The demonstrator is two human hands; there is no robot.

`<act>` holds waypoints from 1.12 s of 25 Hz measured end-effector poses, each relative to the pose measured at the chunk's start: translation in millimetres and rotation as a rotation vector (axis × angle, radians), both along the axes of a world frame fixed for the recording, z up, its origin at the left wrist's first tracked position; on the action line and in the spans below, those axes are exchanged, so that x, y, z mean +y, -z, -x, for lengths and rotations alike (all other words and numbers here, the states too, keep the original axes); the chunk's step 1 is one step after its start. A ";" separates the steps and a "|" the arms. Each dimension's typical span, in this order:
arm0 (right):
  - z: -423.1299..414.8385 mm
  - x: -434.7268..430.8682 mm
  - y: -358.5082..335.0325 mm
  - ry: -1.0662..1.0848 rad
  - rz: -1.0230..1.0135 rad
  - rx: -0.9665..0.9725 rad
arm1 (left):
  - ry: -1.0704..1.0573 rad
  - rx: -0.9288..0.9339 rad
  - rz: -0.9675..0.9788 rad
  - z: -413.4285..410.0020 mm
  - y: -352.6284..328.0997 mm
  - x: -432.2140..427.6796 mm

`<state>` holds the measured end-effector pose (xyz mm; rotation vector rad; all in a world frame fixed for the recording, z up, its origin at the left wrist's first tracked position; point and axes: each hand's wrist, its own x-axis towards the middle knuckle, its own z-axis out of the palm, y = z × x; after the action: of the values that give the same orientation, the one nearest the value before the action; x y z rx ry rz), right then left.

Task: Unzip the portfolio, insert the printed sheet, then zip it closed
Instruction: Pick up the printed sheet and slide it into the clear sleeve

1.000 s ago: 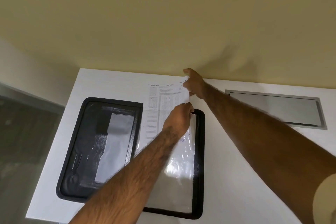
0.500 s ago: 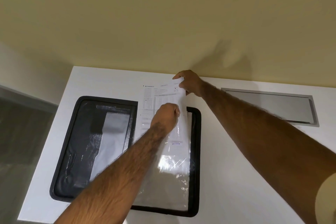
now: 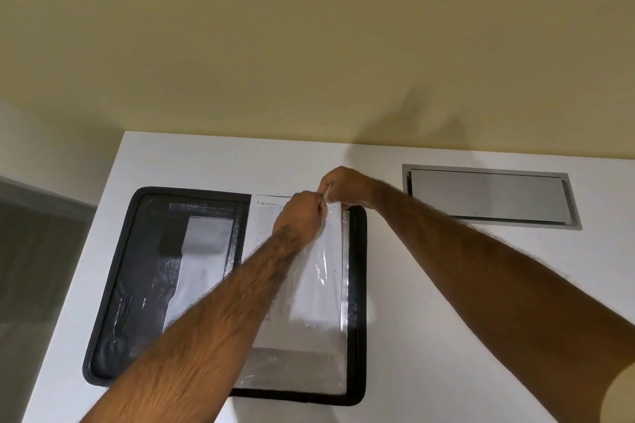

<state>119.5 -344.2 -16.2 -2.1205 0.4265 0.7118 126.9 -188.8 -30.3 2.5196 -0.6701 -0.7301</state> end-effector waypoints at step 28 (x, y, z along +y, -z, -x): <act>107.6 27.8 19.7 0.586 -0.205 0.017 | -0.080 -0.054 0.217 34.4 13.8 84.6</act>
<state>12.0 -316.4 -35.9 -1.6741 0.8952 0.4085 92.5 -104.2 -44.1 2.3591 -0.6272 -0.5328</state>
